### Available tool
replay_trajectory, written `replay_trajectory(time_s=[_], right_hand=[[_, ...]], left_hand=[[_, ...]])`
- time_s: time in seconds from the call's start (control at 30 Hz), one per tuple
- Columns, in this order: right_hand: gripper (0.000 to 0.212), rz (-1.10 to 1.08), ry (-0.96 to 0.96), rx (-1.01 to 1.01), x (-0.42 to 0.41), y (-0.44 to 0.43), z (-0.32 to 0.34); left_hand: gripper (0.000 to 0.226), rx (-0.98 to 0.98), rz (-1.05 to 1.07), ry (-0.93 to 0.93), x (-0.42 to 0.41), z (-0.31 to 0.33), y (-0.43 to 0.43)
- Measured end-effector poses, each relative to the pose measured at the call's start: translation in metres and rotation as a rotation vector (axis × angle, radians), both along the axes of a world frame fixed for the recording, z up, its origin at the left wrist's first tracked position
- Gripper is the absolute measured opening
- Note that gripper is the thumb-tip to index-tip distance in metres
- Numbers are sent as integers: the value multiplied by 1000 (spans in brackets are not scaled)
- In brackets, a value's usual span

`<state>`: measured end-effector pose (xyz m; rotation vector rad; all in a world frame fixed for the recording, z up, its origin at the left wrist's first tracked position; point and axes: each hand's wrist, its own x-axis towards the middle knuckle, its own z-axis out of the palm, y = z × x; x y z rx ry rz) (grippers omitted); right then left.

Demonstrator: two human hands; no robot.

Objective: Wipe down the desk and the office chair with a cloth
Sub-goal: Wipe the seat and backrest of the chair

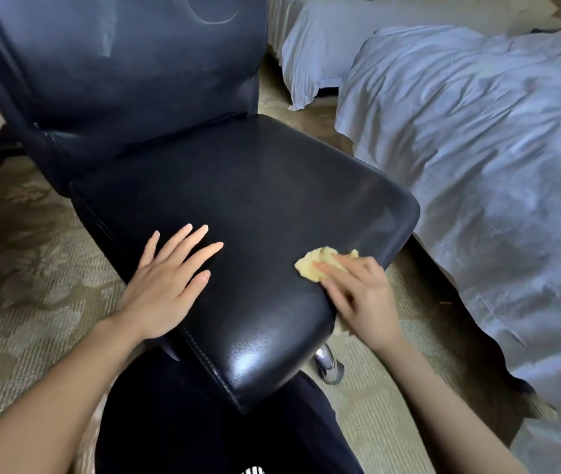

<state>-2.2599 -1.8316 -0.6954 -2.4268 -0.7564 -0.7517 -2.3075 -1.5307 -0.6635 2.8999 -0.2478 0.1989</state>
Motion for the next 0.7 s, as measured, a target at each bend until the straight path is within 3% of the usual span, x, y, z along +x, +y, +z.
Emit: replay_trajectory(time_s=[0.27, 0.37, 0.53, 0.7], right_hand=[[23, -276, 184, 66, 95, -46, 11], [24, -411, 249, 211, 114, -52, 16], [29, -692, 312, 325, 98, -21, 13], [23, -490, 223, 326, 32, 13, 1]], left_hand=[[45, 43, 10, 29, 4, 8, 20], [46, 80, 86, 6, 4, 14, 0], [79, 11, 94, 51, -14, 12, -64], [100, 242, 71, 30, -29, -3, -86]])
